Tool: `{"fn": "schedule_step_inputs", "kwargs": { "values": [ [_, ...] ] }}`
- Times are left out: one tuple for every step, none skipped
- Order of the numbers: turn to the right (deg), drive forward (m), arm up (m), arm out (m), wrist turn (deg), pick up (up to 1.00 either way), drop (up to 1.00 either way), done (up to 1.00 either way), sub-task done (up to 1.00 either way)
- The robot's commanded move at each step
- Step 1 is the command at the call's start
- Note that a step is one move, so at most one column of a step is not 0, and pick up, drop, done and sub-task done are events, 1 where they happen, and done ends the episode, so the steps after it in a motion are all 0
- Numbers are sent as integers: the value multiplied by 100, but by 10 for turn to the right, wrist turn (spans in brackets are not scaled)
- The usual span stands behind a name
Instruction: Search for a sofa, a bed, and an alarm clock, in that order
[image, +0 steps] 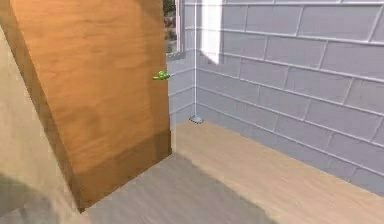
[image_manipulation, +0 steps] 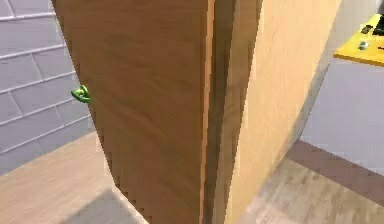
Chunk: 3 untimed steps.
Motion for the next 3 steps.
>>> {"fn": "schedule_step_inputs", "kwargs": {
  "values": [
    [420,0,0,0,0,0,0,0,0],
    [0,90,0,0,0,0,0,0,0],
    [0,30,0,0,0,0,0,0,0]
  ]
}}
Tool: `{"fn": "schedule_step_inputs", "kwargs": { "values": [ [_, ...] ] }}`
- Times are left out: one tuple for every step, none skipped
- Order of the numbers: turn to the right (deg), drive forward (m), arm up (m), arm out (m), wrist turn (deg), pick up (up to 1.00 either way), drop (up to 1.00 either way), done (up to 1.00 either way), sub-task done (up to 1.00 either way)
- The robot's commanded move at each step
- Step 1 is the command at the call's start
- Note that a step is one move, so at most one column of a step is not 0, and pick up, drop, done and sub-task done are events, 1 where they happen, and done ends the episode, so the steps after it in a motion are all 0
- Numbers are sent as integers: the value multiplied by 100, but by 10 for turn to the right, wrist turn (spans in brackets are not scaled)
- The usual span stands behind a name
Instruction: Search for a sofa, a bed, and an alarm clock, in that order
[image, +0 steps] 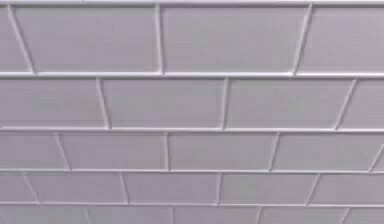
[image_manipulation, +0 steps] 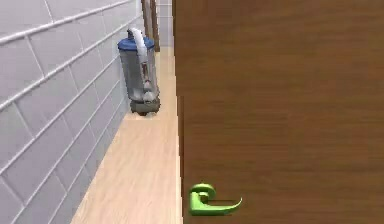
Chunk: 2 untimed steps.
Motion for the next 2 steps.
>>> {"fn": "schedule_step_inputs", "kwargs": {
  "values": [
    [390,0,0,0,0,0,0,0,0],
    [30,0,0,0,0,0,0,0,0]
  ]
}}
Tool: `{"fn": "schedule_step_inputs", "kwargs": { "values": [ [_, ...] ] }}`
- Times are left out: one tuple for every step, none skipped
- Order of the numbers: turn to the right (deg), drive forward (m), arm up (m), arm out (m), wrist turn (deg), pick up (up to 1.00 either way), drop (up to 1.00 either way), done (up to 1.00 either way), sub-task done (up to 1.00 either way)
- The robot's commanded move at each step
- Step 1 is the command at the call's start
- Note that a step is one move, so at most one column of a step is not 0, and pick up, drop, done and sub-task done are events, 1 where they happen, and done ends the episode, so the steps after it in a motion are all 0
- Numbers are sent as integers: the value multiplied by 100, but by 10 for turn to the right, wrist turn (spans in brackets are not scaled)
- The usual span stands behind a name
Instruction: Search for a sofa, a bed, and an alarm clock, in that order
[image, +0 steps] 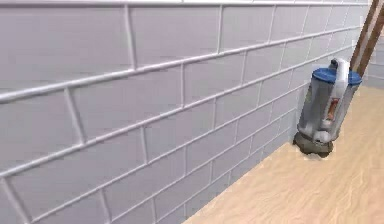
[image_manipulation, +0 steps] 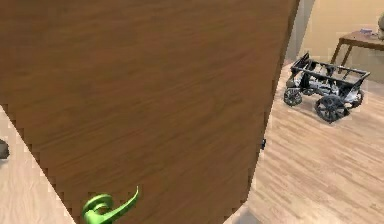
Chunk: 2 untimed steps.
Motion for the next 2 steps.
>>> {"fn": "schedule_step_inputs", "kwargs": {
  "values": [
    [-390,0,0,0,0,0,0,0,0],
    [0,30,0,0,0,0,0,0,0]
  ]
}}
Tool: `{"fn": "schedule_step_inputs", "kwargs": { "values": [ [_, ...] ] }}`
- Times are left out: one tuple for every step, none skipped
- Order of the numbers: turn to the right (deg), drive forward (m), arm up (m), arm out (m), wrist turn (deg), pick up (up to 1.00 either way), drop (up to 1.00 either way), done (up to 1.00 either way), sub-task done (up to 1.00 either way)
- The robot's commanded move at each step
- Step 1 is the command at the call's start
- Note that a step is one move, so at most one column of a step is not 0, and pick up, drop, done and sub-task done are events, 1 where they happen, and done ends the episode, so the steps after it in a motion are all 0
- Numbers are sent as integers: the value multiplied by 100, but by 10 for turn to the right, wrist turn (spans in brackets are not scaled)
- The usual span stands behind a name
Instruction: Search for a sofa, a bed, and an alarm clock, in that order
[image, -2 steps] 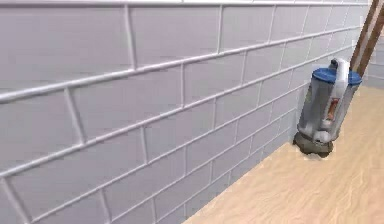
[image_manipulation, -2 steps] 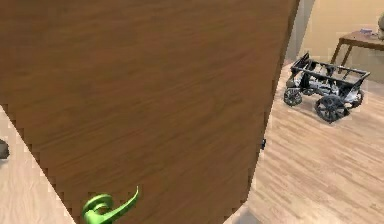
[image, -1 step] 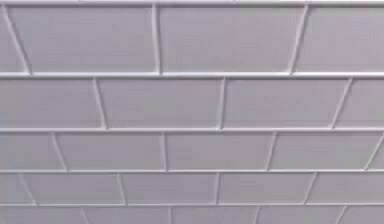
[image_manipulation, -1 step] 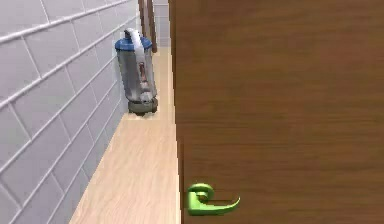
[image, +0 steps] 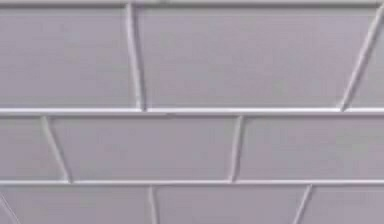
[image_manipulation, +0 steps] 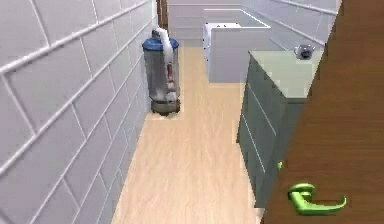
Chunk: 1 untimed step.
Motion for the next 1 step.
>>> {"fn": "schedule_step_inputs", "kwargs": {
  "values": [
    [450,0,0,0,0,0,0,0,0]
  ]
}}
